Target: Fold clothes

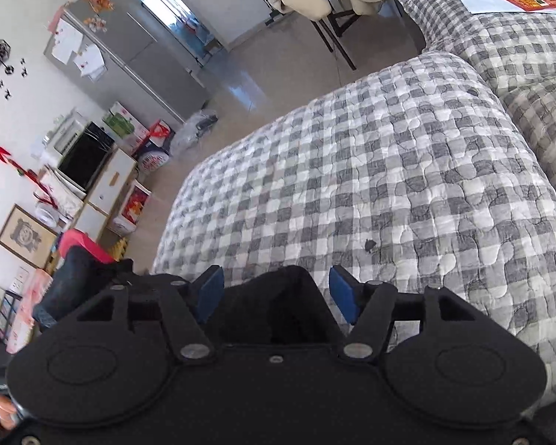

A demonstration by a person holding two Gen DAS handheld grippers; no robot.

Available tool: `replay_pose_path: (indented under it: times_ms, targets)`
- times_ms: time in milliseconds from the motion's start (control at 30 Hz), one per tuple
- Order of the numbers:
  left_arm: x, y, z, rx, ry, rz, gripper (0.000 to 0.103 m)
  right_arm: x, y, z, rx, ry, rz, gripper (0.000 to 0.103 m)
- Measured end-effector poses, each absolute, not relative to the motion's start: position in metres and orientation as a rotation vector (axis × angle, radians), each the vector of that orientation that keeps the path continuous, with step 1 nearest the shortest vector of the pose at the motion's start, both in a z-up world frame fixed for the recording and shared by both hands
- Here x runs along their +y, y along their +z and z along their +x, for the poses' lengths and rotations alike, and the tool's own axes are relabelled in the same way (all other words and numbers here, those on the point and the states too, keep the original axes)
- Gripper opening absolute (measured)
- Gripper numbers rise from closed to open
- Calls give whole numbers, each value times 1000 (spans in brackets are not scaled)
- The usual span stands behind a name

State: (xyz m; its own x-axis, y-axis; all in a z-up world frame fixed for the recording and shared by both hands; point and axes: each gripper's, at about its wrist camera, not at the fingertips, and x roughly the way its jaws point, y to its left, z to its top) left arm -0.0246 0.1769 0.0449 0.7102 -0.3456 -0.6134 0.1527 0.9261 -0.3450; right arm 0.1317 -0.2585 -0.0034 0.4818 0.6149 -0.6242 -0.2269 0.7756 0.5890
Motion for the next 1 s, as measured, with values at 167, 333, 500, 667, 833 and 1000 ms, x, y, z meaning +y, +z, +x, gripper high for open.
replay_pose_path:
  times_ms: [167, 333, 500, 667, 833, 1000]
  targets:
    - [210, 36, -23, 806, -137, -305, 67, -246, -15, 137, 974, 519, 430, 55]
    - [244, 19, -15, 888, -153, -459, 67, -238, -22, 142, 932, 497, 396, 17]
    - [246, 37, -20, 738, -172, -479, 58, -232, -21, 145, 925, 467, 433, 25]
    - [225, 31, 2, 768, -161, -487, 36, -230, -16, 143, 910, 472, 432, 43]
    - [234, 40, 2, 572, -341, -628, 25, -232, -13, 140, 877, 444, 431, 45]
    - [245, 5, 15, 805, -166, -623, 42, -244, -7, 134, 836, 426, 459, 51]
